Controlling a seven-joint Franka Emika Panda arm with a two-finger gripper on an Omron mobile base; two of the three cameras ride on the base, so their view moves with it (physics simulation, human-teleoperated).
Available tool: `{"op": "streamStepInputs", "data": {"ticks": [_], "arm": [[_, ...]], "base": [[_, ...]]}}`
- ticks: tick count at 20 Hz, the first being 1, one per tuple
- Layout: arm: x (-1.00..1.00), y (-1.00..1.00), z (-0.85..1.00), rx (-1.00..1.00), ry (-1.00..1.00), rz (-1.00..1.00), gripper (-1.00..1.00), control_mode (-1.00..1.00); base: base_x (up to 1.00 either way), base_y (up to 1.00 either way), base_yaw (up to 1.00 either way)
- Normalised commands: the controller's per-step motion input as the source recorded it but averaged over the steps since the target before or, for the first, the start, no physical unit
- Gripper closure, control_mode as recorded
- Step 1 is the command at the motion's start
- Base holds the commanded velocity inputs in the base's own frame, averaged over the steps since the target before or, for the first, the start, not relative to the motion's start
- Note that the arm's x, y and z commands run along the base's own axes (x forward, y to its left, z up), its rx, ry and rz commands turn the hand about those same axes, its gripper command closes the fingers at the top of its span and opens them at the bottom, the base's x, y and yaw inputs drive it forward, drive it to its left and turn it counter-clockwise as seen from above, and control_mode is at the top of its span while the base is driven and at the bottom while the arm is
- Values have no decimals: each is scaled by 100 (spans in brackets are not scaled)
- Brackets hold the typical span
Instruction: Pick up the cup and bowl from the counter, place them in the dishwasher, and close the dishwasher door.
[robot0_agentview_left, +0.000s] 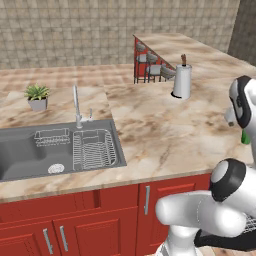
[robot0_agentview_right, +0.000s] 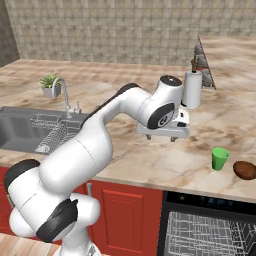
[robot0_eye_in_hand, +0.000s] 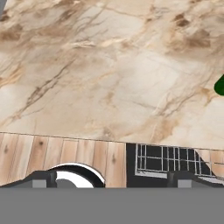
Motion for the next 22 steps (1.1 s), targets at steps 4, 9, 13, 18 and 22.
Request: {"op": "streamStepInputs", "data": {"ticks": [4, 9, 13, 18, 22], "arm": [[1, -29, -1, 0, 0, 0, -100, -100], [7, -29, -7, 0, 0, 0, -100, -100], [4, -25, -18, 1, 0, 0, -100, -100], [0, -21, -17, 0, 0, 1, -100, -100], [0, -22, -11, 0, 0, 1, -100, -100]], "base": [[0, 0, 0], [0, 0, 0], [0, 0, 0], [0, 0, 0], [0, 0, 0]]}}
